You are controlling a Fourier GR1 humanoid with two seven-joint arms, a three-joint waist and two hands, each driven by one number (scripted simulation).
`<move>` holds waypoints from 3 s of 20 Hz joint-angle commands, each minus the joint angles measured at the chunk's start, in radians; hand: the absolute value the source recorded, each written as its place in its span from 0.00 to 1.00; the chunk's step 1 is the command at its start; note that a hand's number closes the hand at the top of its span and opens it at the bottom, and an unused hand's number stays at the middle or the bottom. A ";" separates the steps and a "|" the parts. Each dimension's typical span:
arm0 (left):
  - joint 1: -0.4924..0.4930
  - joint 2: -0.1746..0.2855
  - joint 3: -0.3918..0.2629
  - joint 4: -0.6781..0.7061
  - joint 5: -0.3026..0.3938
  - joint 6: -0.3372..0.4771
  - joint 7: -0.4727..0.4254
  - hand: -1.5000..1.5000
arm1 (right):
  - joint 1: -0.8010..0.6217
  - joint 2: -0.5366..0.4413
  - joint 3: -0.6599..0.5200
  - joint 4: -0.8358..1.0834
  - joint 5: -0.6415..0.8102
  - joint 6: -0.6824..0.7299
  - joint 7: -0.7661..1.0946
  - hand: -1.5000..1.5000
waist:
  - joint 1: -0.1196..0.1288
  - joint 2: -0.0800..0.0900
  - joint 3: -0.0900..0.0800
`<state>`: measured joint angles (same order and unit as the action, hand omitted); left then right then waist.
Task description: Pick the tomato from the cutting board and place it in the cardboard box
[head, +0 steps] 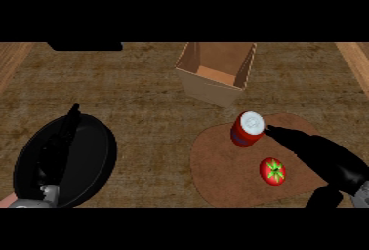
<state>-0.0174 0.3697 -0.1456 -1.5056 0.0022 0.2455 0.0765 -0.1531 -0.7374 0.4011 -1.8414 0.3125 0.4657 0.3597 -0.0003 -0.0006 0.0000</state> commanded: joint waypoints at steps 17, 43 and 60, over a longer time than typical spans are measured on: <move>0.036 -0.076 0.132 0.046 -0.075 -0.130 -0.087 0.50 | 0.131 0.206 -0.127 0.033 0.290 0.099 -0.137 0.00 | -0.001 0.000 0.000; 0.059 -0.138 0.176 -0.058 -0.157 -0.189 0.010 0.50 | 0.073 0.339 -0.147 0.278 0.595 -0.067 -0.375 1.00 | 0.006 0.001 0.000; -0.010 -0.182 0.127 -0.046 -0.202 -0.197 -0.006 0.50 | -0.380 0.064 -0.453 0.805 0.581 -0.220 -0.813 1.00 | 0.093 0.034 0.005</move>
<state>-0.0200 0.1888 -0.0051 -1.5614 -0.1875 0.0513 0.0786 -0.4014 -0.5795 0.0148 -1.2182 0.9091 0.2693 -0.3154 0.0734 0.0274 0.0036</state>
